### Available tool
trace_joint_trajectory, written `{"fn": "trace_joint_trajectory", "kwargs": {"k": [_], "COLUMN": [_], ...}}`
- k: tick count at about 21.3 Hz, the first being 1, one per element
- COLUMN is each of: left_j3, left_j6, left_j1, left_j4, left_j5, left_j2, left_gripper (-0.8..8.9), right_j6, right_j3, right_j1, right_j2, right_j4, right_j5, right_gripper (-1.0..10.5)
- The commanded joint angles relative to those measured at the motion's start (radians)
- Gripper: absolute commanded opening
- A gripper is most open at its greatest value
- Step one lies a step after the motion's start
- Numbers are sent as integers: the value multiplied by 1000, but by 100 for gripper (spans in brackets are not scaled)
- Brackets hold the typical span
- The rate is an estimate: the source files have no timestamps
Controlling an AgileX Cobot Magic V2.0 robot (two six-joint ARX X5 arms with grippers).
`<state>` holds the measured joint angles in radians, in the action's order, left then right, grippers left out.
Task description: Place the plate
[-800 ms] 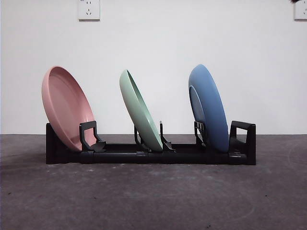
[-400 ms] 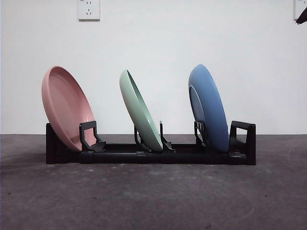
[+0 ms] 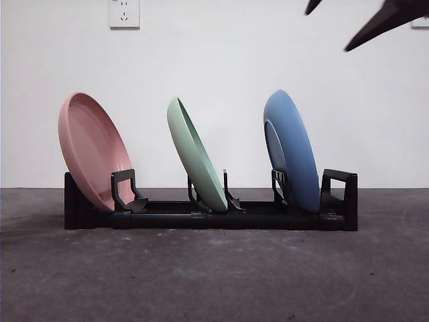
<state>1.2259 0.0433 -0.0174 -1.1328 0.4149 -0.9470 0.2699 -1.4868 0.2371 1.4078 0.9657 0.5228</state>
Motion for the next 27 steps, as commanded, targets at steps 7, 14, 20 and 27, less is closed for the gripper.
{"fn": "trace_joint_trajectory", "kwargs": {"k": [7,14,20,27], "left_j3": [26,26,26,26], "left_j6": [-14,-32,-32,-32], "left_j1": [0,0,0,0], "left_j4": [11,12,12,11], "left_j5": [-3,-3,-3,-3], "left_j2": [-5,-5,-5,-5], "left_gripper": [344,344,344,344], "right_j6": [6,2,1,-2], "right_j3": [-300,-307,-307,-307], "right_j1": [23,32,49,50], "right_j2": [316,380,410,443], "right_j4": [-31,-37,-38,-21], "right_j5": [5,1,0,-2], "right_gripper": [317,262,220,48]}}
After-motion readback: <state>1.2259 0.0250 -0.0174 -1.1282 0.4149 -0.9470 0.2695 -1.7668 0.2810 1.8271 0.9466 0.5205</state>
